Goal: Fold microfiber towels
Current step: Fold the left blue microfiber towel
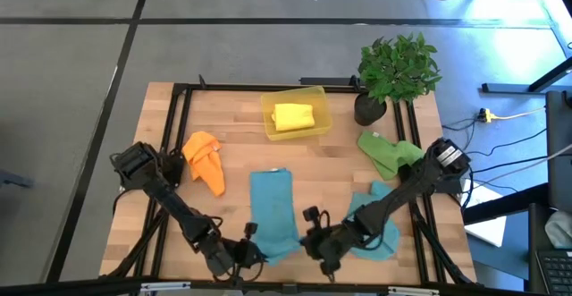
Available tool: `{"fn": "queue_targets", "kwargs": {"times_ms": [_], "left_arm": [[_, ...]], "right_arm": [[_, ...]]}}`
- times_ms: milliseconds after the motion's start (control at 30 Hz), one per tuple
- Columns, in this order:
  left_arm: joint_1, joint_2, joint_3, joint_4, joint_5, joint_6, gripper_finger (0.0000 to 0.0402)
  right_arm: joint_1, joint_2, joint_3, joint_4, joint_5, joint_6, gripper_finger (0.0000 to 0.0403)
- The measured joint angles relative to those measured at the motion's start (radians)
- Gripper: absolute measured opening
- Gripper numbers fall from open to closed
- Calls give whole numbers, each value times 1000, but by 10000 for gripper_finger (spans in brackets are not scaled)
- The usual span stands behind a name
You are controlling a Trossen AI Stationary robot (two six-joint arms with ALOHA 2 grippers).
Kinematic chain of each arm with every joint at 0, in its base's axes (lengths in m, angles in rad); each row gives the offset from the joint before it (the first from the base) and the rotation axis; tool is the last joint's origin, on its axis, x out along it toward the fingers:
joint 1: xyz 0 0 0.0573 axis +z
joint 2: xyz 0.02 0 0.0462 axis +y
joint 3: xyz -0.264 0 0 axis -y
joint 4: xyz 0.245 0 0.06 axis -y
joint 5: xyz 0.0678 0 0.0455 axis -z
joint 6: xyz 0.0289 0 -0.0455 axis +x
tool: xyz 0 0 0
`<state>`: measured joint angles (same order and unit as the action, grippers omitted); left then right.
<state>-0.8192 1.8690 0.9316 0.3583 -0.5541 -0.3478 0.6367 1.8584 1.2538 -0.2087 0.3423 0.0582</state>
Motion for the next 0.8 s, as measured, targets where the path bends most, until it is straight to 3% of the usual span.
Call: {"fn": "queue_targets", "kwargs": {"times_ms": [167, 400, 800], "left_arm": [[-20, -54, 0, -182, -146, -83, 0], [7, -128, 0, -407, -218, -154, 0], [157, -133, -1, -628, -163, -205, 0]], "right_arm": [[-46, -3, 10, -72, 2, 8, 2], [-131, -1, 10, -104, 4, 9, 2], [-296, -1, -86, -6, 31, 0, 2]]}}
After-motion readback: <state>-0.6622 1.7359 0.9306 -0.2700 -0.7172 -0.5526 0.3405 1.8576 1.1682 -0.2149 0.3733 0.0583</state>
